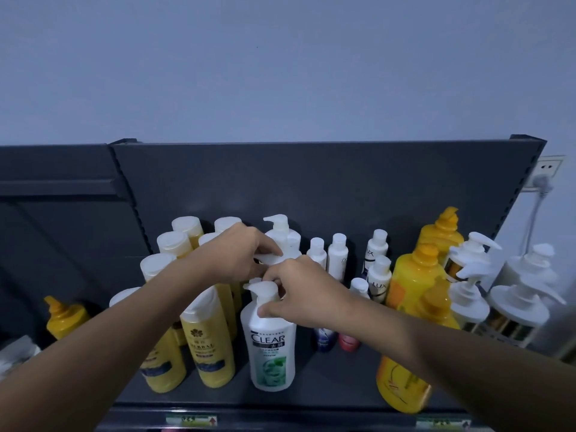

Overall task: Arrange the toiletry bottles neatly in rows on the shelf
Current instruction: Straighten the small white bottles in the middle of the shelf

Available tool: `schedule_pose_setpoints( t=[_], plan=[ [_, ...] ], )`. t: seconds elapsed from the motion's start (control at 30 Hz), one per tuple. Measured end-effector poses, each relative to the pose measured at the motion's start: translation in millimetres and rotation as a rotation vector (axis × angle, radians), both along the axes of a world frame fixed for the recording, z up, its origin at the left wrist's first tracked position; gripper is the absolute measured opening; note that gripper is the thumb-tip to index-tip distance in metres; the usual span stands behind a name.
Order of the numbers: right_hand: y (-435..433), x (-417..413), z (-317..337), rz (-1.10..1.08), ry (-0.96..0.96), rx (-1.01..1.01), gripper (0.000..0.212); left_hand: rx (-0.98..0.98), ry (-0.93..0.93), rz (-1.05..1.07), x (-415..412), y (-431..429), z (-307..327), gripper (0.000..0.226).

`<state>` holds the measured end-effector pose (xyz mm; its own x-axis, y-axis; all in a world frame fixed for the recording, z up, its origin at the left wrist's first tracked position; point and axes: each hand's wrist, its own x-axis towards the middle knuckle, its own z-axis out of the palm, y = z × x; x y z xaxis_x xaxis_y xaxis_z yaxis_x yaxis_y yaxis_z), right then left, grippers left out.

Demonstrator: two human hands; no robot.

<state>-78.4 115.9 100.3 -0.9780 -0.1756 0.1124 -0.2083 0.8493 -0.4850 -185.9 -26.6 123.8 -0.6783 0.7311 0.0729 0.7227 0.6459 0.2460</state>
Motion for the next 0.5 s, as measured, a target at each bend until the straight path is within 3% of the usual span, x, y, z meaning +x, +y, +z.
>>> schedule_pose_setpoints(
  t=[0.13, 0.33, 0.5],
  plan=[
    [23, 7, 17, -0.036, -0.104, 0.058, 0.050, -0.020, 0.041, 0.013, 3, 3, 6, 0.041],
    [88, 13, 42, -0.266, -0.012, 0.378, 0.042, 0.215, 0.079, 0.031, 35, 37, 17, 0.024],
    [101, 10, 28, -0.273, -0.225, 0.595, 0.028, 0.007, 0.046, -0.005, 51, 87, -4, 0.031]
  ],
)
